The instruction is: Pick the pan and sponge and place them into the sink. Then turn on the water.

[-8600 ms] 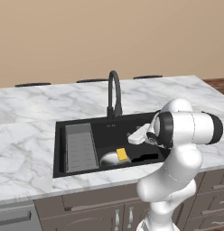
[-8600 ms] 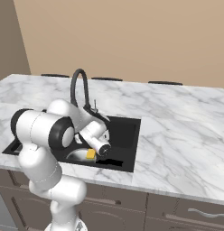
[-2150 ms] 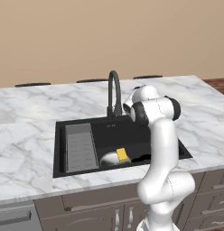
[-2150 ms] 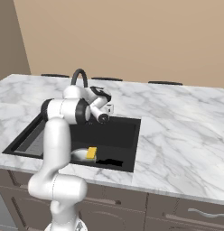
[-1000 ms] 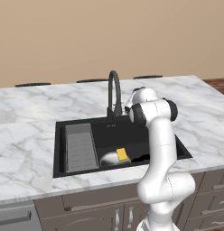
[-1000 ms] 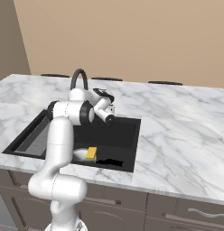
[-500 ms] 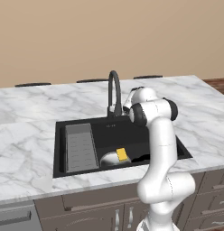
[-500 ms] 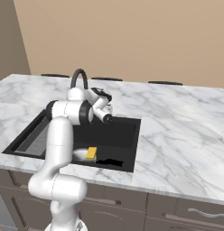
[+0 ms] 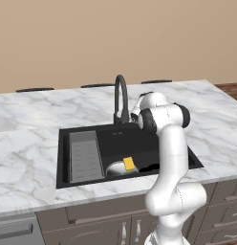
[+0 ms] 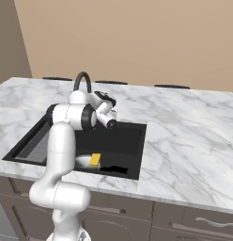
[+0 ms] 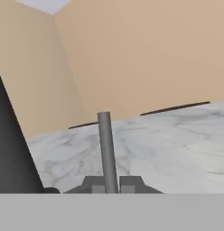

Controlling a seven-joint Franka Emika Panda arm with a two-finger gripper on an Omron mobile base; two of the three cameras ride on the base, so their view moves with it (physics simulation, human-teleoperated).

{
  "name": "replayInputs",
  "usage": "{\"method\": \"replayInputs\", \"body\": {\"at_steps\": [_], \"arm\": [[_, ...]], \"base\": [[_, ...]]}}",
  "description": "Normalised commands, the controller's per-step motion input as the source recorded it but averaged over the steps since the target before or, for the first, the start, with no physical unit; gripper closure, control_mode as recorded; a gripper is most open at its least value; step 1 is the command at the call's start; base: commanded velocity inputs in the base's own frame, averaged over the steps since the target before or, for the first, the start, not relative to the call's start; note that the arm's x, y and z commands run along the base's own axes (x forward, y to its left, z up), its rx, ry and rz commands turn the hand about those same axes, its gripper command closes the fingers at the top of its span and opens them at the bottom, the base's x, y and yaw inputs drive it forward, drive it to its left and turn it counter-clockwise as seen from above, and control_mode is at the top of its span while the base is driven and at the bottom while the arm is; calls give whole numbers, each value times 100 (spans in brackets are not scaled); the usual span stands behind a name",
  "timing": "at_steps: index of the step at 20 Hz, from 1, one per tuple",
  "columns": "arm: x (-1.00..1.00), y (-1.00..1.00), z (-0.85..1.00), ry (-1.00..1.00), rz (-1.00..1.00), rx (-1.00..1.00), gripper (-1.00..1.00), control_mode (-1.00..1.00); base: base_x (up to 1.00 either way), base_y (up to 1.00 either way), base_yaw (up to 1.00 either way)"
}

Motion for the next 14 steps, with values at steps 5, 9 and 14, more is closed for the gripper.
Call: {"method": "replayInputs", "body": {"at_steps": [5, 9, 14], "arm": [[-2, -48, -14, 4, 1, 9, 100, -100], [0, -49, -19, 5, 2, 8, 100, -100], [2, -49, -26, 6, 2, 8, 100, -100]], "base": [[0, 0, 0], [0, 0, 0], [0, 0, 0]]}}
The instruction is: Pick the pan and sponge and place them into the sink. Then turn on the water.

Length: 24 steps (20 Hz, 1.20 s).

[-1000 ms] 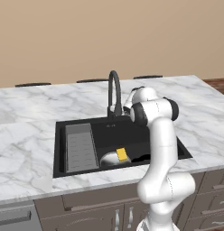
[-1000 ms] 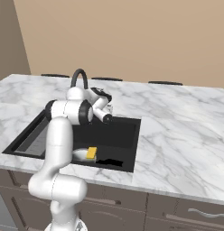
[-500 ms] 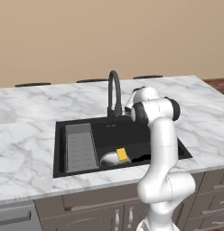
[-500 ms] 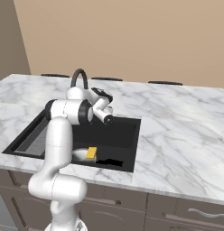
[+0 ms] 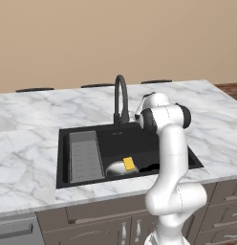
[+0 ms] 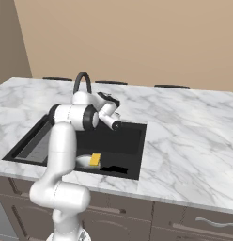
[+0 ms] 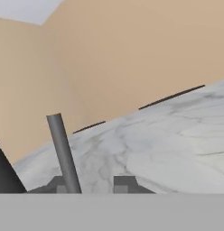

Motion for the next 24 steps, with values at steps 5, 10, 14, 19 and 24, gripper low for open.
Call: {"method": "replayInputs", "body": {"at_steps": [5, 10, 14, 19, 24], "arm": [[6, -50, -32, 7, 1, 7, 100, -100], [6, -51, -32, 7, 1, 7, 100, -100], [6, -51, -32, 7, 1, 7, 100, -100], [6, -53, -34, 8, 1, 6, 100, -100], [3, -55, -32, 7, 0, 5, 100, -100]], "base": [[0, 0, 0], [0, 0, 0], [0, 0, 0], [0, 0, 0], [0, 0, 0]]}}
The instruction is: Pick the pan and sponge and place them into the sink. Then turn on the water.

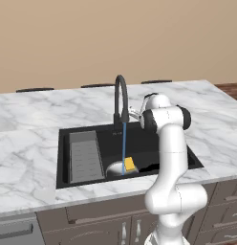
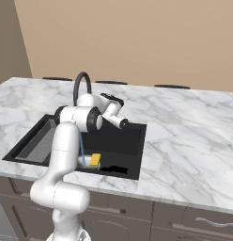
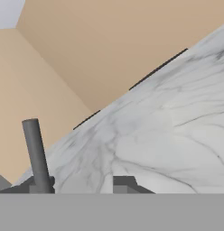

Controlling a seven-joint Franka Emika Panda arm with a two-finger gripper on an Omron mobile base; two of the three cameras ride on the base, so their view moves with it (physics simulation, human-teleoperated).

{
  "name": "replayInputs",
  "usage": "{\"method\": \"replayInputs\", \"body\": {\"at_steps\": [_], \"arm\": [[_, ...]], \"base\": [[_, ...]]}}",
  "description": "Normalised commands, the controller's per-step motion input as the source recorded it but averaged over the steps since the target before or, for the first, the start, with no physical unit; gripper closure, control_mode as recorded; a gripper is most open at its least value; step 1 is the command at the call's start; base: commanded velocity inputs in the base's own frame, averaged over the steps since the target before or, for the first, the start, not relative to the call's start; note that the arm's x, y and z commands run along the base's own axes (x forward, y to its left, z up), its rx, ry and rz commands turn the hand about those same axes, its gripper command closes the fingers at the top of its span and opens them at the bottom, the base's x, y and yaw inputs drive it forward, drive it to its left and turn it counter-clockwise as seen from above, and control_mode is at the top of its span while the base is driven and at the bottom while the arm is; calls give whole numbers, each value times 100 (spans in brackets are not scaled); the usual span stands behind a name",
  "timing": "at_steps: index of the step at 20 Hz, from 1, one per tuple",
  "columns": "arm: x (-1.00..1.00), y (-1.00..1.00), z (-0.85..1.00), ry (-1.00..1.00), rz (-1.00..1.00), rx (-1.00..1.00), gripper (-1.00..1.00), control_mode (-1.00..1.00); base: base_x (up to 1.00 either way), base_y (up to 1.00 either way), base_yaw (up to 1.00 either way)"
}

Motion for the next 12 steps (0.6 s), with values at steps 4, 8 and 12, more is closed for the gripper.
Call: {"method": "replayInputs", "body": {"at_steps": [4, 8, 12], "arm": [[0, -56, -31, 7, 0, 4, 100, -100], [-8, -40, 14, 0, 0, 14, 100, -100], [-18, -39, 36, 0, 0, 14, 100, -100]], "base": [[0, 0, 0], [0, 0, 0], [0, 0, 0]]}}
